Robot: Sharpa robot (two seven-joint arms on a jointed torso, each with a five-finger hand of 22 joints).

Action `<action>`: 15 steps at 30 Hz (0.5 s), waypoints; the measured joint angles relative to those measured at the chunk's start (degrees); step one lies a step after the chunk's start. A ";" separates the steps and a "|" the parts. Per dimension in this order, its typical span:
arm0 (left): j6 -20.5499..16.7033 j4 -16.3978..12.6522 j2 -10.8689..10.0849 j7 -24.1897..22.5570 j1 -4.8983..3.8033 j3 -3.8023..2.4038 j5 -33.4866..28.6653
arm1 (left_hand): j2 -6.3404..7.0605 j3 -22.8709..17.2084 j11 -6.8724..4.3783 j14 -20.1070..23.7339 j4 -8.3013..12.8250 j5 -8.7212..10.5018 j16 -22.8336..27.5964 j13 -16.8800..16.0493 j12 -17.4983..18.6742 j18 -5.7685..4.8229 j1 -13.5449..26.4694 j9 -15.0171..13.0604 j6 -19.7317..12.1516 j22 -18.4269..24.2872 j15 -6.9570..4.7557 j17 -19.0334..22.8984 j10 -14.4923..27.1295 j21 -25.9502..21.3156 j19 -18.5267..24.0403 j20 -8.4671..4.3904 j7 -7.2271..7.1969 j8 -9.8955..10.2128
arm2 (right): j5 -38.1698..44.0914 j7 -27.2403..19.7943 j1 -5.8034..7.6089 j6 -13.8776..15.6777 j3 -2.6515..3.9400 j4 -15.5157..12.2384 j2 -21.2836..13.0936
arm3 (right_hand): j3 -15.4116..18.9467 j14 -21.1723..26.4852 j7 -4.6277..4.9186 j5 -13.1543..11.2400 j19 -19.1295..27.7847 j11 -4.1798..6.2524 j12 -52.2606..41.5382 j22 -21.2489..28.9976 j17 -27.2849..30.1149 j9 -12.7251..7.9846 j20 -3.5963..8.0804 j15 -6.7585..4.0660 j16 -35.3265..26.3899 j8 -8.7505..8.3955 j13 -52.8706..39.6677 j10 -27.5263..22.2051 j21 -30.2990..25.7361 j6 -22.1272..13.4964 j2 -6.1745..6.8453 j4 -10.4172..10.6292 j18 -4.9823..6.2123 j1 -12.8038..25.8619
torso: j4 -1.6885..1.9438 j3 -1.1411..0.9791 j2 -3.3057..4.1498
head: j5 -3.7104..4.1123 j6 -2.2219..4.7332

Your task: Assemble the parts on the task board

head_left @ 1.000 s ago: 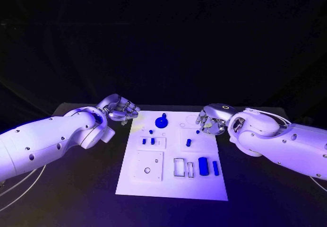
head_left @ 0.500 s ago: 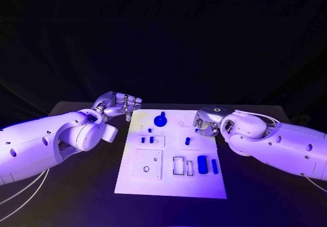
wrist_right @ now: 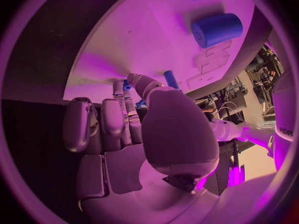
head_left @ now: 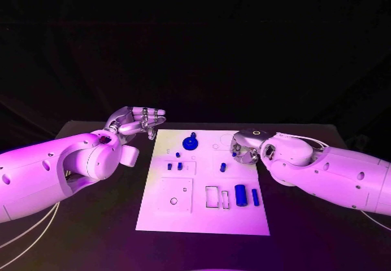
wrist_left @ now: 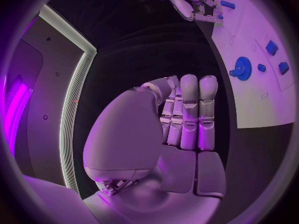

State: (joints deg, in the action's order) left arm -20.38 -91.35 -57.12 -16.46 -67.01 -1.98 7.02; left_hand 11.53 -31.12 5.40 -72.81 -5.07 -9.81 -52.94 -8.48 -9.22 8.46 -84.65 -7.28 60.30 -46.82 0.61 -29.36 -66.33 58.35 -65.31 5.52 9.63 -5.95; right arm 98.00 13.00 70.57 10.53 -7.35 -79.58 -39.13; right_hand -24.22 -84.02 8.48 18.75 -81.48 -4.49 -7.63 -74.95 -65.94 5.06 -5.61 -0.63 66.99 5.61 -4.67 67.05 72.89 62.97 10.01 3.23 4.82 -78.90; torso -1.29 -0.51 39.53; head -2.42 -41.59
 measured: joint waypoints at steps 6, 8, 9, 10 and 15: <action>0.04 -0.20 0.00 -0.59 0.00 0.00 -1.08 | 0.00 0.33 0.00 0.00 0.01 0.00 0.00 0.00 0.00 0.00 0.00 0.00 0.00 0.34 0.00 0.07 0.00 -0.29 0.15 0.15 0.00 0.00 | -0.08 0.00 -0.16 0.26 0.11 0.51 0.38 | -0.97 0.00 -0.32 -1.17 -0.53 0.06 -0.16 0.00 -1.70 0.25 0.12 0.00 2.14 0.00 -0.23 0.60 1.97 0.36 -0.34 -0.31 -0.88 0.34 | 0.01 -0.03 -0.01 | 0.01 -0.05; 0.05 -0.21 0.00 -0.69 0.00 0.00 -1.34 | 0.00 0.32 0.00 0.00 0.00 0.00 0.00 -0.04 0.00 0.00 0.00 0.00 0.00 0.40 0.00 0.07 0.00 -0.30 0.21 0.21 0.00 0.00 | -0.15 -0.01 -0.20 0.38 0.14 0.74 0.53 | -1.48 0.00 -0.34 -2.02 -0.82 0.18 -0.23 0.01 -1.89 0.38 0.20 0.00 2.45 0.12 -0.24 0.84 2.25 0.74 -0.67 -0.36 -0.88 0.67 | 0.01 -0.03 -0.02 | -0.03 -0.06; 0.05 -0.21 0.00 -0.72 0.00 0.00 -1.43 | 0.00 0.32 0.00 0.00 0.00 0.00 0.00 -0.05 0.00 0.00 0.00 0.01 0.00 0.50 0.00 0.07 0.00 -0.54 0.21 0.21 0.00 0.00 | -0.17 -0.01 -0.21 0.43 0.14 0.85 0.59 | -1.67 0.00 -0.59 -2.43 -0.91 0.38 -0.23 0.01 -2.16 0.46 0.10 0.00 2.83 0.33 -0.27 1.08 2.66 1.00 -0.73 -0.55 -0.88 0.70 | 0.01 -0.04 -0.03 | -0.04 -0.06; 0.06 -0.21 0.00 -0.74 0.00 0.00 -1.51 | 0.00 0.32 0.00 0.00 0.01 0.00 0.00 -0.05 0.00 0.00 0.00 0.05 0.00 0.55 0.00 0.07 0.00 -0.66 0.20 0.21 0.00 0.00 | -0.20 -0.03 -0.22 0.50 0.15 0.95 0.65 | -2.00 0.00 -0.67 -2.89 -1.11 0.49 -0.23 0.01 -2.37 0.53 0.30 0.00 3.15 0.47 -0.28 1.39 3.02 1.30 -0.87 -0.54 -0.88 0.56 | 0.00 -0.05 -0.03 | -0.04 -0.06; 0.09 -0.25 0.00 -0.79 0.00 0.00 -1.80 | 0.00 0.49 0.21 0.00 0.17 0.00 0.00 -0.04 0.00 -0.01 0.00 0.08 0.00 0.82 0.00 0.13 0.21 -0.78 0.41 0.00 -0.01 0.00 | -0.40 -0.19 -0.31 0.83 0.16 1.24 0.89 | -3.50 0.00 -1.16 -6.15 -1.93 0.97 -0.69 0.01 -3.52 0.93 0.52 0.00 4.59 1.13 -0.54 2.84 4.86 2.71 -2.27 -1.44 -0.89 -0.19 | -0.03 -0.05 -0.03 | 0.00 -0.07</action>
State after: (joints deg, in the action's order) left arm -20.29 -91.60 -57.12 -17.25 -67.01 -1.98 5.21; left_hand 11.53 -30.62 5.60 -72.81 -4.90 -9.81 -52.94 -8.52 -9.22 8.45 -84.65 -7.20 60.30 -46.00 0.61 -29.23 -66.12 57.57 -64.90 5.52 9.63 -5.94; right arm 97.60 12.82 70.26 11.36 -7.19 -78.34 -38.24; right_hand -27.72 -84.02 7.32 12.59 -83.41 -3.52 -8.32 -74.94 -69.47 6.00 -5.10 -0.63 71.58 6.75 -5.21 69.89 77.75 65.68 7.74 1.79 3.93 -79.10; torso -1.31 -0.57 39.50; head -2.42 -41.65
